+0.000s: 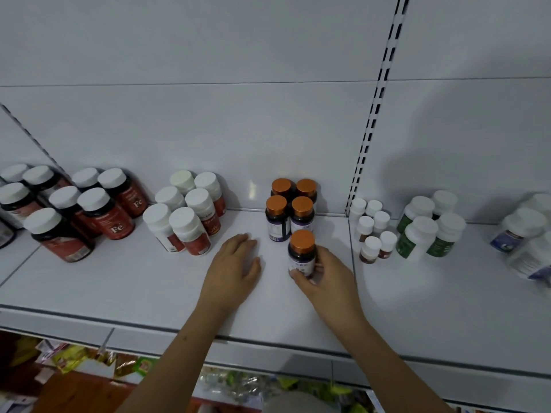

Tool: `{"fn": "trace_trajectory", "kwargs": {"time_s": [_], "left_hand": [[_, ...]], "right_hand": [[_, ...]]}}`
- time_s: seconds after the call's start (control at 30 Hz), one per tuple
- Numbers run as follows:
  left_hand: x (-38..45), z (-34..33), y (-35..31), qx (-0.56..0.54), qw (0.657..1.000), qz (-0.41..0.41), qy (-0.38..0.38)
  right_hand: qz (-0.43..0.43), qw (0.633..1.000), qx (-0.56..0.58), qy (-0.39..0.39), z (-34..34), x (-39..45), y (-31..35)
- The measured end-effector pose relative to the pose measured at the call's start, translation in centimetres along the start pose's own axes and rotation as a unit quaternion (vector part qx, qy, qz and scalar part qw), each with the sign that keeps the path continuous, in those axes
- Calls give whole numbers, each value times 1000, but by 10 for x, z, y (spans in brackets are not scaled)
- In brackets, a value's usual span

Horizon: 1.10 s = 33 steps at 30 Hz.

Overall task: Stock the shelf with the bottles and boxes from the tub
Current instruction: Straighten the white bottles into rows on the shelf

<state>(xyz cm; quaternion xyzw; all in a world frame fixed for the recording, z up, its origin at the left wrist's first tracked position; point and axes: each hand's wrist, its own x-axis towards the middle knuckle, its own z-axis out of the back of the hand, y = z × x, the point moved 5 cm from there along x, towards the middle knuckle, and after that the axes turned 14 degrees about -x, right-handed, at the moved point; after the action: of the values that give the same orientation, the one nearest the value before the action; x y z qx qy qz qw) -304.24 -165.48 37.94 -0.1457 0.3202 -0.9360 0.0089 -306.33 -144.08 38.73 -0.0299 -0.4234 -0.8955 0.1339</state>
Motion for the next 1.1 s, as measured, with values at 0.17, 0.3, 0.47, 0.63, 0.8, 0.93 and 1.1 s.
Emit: {"fn": "trace_trajectory", "kwargs": {"time_s": [0.17, 0.3, 0.47, 0.63, 0.8, 0.93, 1.1], "left_hand": [[1, 0, 0, 0, 1000, 5, 4], [2, 0, 1, -5, 1000, 4, 0], [4, -1, 4, -3, 1000, -3, 4], [4, -1, 3, -10, 1000, -20, -4], [3, -1, 5, -34, 999, -15, -5], [-5, 19, -2, -105, 993, -9, -59], [-35, 19, -44, -197, 973, -116, -28]], "right_hand": [[52, 998, -5, -31, -14, 19, 31], [63, 996, -43, -43, -30, 30, 27], [67, 993, -80, -47, -40, 34, 18], [68, 988, -134, -39, -48, 38, 20], [67, 990, -125, 15, -43, 30, 22], [21, 990, -136, -10, -20, -2, 13], [-105, 978, -141, -110, 43, -50, -9]]}}
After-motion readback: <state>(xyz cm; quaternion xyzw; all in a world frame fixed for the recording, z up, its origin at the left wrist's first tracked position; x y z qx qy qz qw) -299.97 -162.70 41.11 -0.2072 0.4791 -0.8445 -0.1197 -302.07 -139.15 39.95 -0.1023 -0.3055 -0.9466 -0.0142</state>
